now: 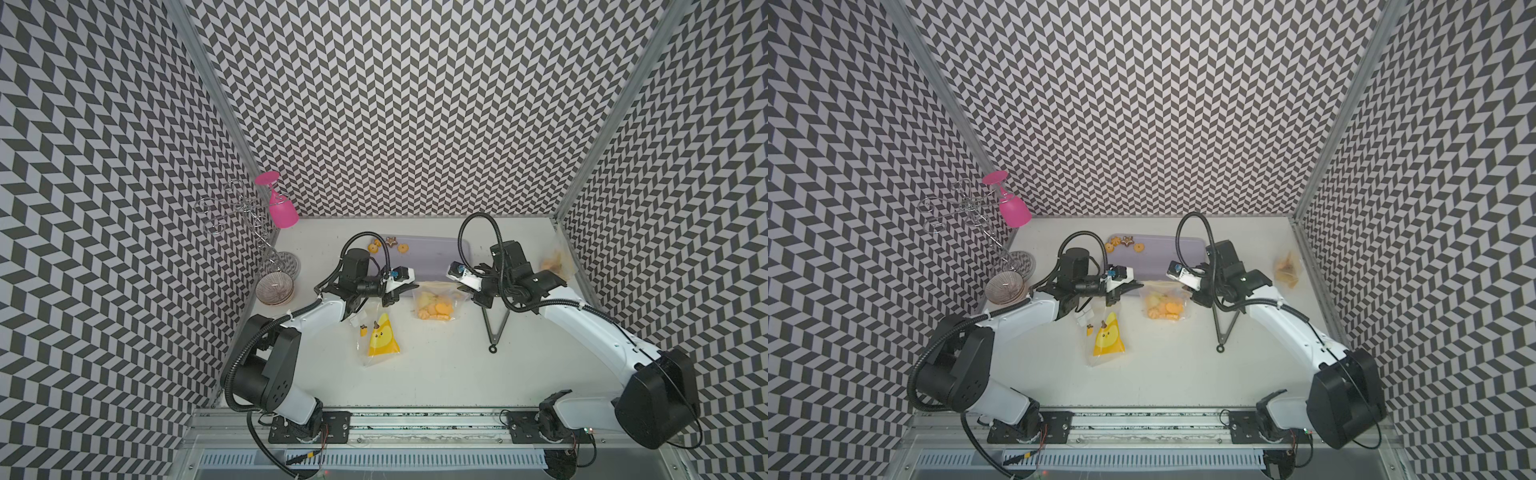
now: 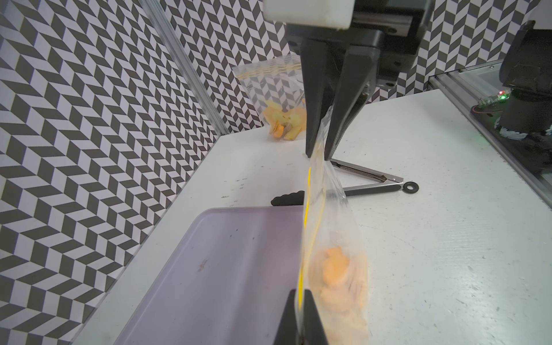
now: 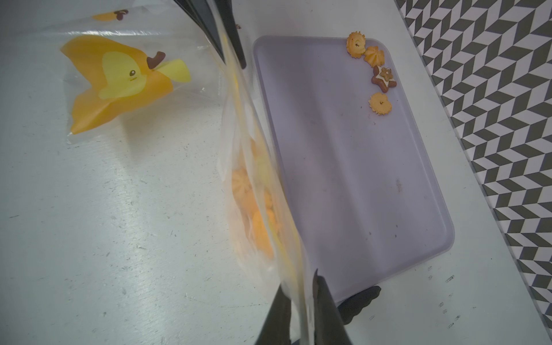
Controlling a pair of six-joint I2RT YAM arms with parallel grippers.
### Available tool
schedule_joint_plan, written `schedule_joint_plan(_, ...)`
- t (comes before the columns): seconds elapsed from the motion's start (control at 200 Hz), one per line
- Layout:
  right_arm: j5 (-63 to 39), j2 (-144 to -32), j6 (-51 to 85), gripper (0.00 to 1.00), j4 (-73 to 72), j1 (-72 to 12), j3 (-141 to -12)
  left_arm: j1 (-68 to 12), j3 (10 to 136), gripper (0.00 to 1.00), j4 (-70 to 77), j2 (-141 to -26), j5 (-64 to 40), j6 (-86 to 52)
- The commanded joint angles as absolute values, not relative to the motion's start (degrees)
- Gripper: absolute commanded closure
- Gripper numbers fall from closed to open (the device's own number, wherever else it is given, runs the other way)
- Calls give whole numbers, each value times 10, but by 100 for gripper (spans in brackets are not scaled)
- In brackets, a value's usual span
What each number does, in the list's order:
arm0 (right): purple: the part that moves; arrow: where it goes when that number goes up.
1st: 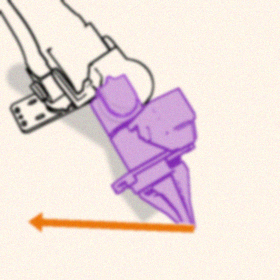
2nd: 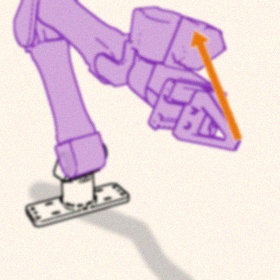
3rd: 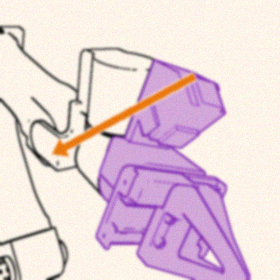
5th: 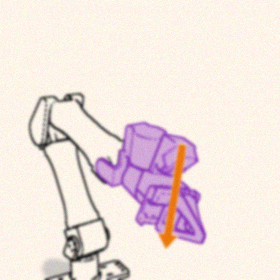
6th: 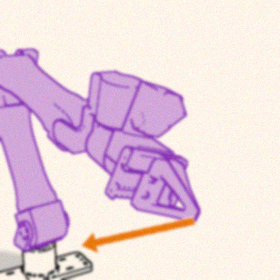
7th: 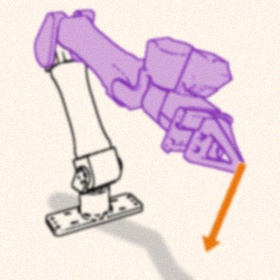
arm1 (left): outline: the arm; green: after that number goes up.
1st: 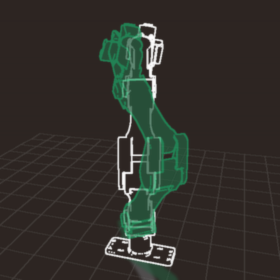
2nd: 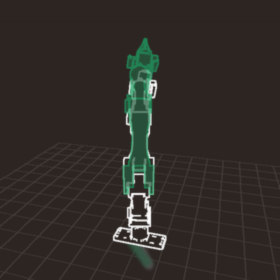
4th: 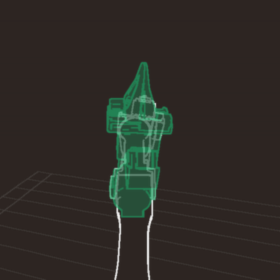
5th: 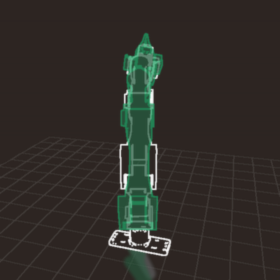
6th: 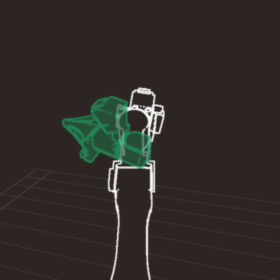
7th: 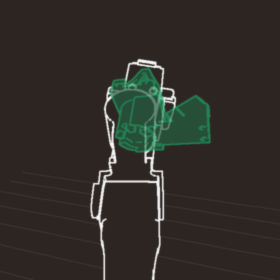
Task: Put the cookies into a resealable bag to prevent moisture
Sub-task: Close the ziploc bag at the center of the board.
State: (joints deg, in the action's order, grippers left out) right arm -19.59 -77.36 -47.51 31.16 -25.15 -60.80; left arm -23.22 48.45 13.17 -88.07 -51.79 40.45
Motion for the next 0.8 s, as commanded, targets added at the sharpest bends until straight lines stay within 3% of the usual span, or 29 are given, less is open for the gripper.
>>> schedule_joint_plan(0.0, -201, -777, -475, 100, 289, -258, -623, -233, 497, 100, 119, -882, -529, 416)
schedule_joint_plan(0.055, -204, -779, -476, 100, 292, -259, -626, -234, 496, 100, 119, -881, -530, 417)
schedule_joint_plan(0.09, -202, -780, -474, 81, 289, -261, -627, -233, 496, 100, 119, -881, -530, 417)
schedule_joint_plan(0.11, -200, -780, -474, 78, 286, -262, -627, -233, 497, 100, 119, -881, -529, 417)
schedule_joint_plan(0.14, -201, -780, -474, 82, 285, -262, -625, -233, 497, 100, 118, -881, -530, 417)
schedule_joint_plan(0.16, -203, -781, -475, 94, 285, -262, -626, -233, 497, 100, 118, -881, -529, 417)
schedule_joint_plan(0.185, -204, -781, -479, 100, 288, -263, -626, -233, 497, 100, 118, -881, -530, 417)
schedule_joint_plan(0.265, -210, -785, -485, 100, 299, -267, -630, -233, 497, 100, 118, -882, -529, 417)
schedule_joint_plan(0.315, -202, -786, -483, 80, 293, -270, -630, -233, 498, 100, 117, -883, -530, 417)
schedule_joint_plan(0.365, -201, -785, -485, 82, 289, -270, -628, -233, 499, 100, 116, -883, -531, 417)
schedule_joint_plan(0.401, -204, -784, -487, 98, 290, -271, -627, -233, 499, 100, 116, -882, -530, 416)
schedule_joint_plan(0.416, -205, -784, -488, 100, 290, -271, -627, -233, 498, 100, 116, -882, -531, 417)
schedule_joint_plan(0.486, -212, -787, -490, 100, 294, -274, -628, -233, 499, 100, 115, -883, -531, 417)
schedule_joint_plan(0.526, -209, -788, -490, 82, 291, -274, -628, -234, 499, 100, 115, -883, -531, 417)
schedule_joint_plan(0.551, -206, -787, -489, 79, 287, -275, -627, -234, 499, 100, 114, -883, -530, 417)
schedule_joint_plan(0.586, -205, -786, -489, 82, 284, -275, -626, -235, 499, 100, 113, -883, -531, 417)
schedule_joint_plan(0.626, -208, -786, -492, 100, 284, -276, -626, -234, 499, 100, 113, -883, -530, 417)
schedule_joint_plan(0.696, -213, -787, -494, 100, 285, -278, -626, -236, 500, 100, 113, -883, -530, 417)
schedule_joint_plan(0.731, -212, -788, -493, 84, 282, -279, -627, -236, 499, 100, 113, -882, -530, 417)
schedule_joint_plan(0.751, -210, -788, -492, 81, 279, -279, -626, -237, 499, 100, 113, -883, -529, 417)
schedule_joint_plan(0.776, -208, -787, -491, 82, 276, -280, -625, -237, 499, 100, 112, -884, -529, 417)
schedule_joint_plan(0.796, -209, -787, -492, 90, 276, -282, -624, -237, 499, 100, 112, -883, -528, 417)
